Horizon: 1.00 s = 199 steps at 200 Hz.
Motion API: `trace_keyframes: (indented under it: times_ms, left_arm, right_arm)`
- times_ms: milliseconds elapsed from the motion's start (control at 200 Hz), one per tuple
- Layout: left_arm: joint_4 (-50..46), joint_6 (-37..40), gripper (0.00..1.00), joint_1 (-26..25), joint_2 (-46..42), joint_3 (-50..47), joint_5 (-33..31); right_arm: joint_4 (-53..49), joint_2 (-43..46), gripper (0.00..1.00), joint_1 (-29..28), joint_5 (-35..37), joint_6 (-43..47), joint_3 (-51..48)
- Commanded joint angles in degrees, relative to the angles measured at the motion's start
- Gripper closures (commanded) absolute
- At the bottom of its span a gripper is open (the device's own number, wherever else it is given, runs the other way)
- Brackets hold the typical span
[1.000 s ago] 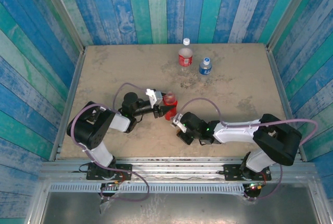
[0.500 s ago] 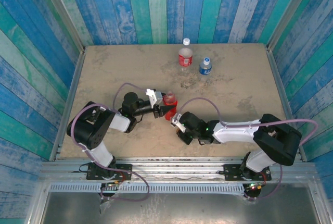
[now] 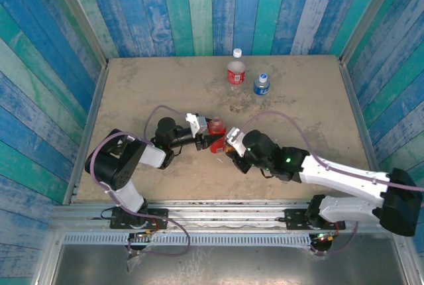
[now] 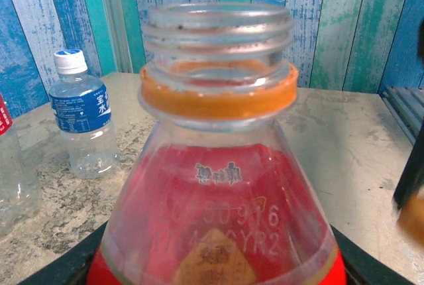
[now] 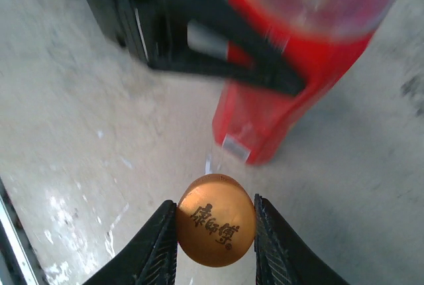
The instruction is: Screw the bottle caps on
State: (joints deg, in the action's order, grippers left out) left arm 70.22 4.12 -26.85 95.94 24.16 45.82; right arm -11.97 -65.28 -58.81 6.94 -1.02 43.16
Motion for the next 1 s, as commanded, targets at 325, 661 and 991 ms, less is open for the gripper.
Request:
trace_keyframes:
  times_ms: [325,661,991]
  left_arm:
    - [-3.24,1.54,0.41,-0.22,-0.85,-0.24,0.29]
    - [-3.6,1.99,0.4,-0.29,0.0,0.18,0.69]
    - [-3.84,1.77,0.39,-0.22,0.56,0.54,0.81]
  right_arm:
    - [-5.78,-5.03,0.7,4.81,-3.43,6.45,18.43]
    - [-18.02,-15.88,0.69,10.58,-10.39,-1.09,32.78]
    - [-24.74,-22.61,0.69,10.73,-12.81,-1.15,38.2]
